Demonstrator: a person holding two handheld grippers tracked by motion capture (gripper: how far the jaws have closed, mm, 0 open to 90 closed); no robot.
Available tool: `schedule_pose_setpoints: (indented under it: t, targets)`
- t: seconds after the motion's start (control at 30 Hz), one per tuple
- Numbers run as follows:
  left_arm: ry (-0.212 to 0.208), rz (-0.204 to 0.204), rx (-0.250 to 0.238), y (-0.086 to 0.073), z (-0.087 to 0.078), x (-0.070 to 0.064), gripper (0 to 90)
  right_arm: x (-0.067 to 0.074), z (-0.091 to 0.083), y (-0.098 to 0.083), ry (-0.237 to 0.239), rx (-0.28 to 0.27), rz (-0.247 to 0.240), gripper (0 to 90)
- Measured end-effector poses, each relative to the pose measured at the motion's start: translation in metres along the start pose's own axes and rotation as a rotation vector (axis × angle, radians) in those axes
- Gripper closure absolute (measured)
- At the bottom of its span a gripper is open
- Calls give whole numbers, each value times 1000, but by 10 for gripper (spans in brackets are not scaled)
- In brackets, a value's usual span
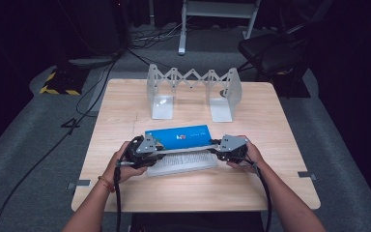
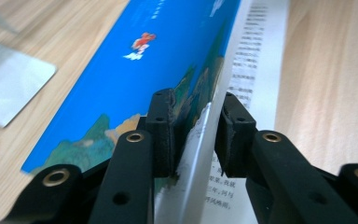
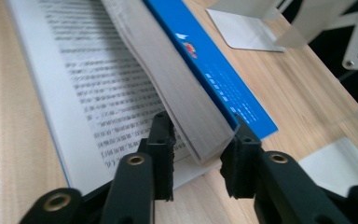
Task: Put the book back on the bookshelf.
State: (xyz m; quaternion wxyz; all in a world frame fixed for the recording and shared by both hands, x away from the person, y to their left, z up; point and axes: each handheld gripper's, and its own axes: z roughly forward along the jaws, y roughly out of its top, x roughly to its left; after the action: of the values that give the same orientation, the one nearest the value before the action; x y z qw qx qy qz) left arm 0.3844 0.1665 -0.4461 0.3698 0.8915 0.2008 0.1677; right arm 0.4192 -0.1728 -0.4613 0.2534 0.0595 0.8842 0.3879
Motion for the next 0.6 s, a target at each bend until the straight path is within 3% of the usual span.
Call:
schedule_pose_setpoints:
  t: [0.23,0.3,0.4,0.53,0.6]
  targets:
    - [72,18,66,9,2,-7,600,10,2,13,0,22,-76,752]
    - [110,40,100,15,7,-14,568,12,2,16,-10,26,-80,755]
    - [105,42,96,26,13,-25,516,13,2,20,-14,33,-81,757]
    - [155,75,109,40,27,-41,416,16,1,27,-15,18,-65,767]
    - [145,75,109,43,31,-42,387,17,2,30,-11,23,-67,770]
